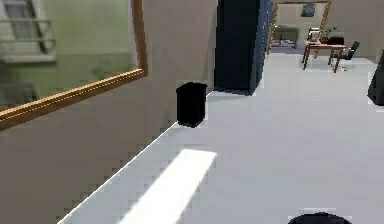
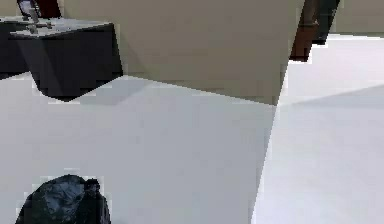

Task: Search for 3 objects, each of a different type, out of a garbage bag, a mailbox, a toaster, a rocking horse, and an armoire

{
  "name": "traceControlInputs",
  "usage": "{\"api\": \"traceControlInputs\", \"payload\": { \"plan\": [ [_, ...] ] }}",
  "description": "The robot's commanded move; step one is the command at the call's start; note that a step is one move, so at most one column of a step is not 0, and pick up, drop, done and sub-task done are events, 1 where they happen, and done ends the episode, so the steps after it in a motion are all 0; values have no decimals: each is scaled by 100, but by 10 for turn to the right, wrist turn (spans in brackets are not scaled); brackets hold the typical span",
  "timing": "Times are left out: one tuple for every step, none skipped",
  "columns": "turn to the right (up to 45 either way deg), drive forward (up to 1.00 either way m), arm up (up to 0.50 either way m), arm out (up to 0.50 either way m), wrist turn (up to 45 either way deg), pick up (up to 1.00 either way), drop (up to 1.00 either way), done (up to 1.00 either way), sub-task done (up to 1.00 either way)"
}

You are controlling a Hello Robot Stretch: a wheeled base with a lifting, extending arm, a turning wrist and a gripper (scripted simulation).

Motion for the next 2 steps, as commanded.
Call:
{"api": "traceControlInputs", "payload": {
  "plan": [
    [-90,0,0,0,0,0,0,0,0],
    [0,75,0,0,0,0,0,0,0]
  ]
}}
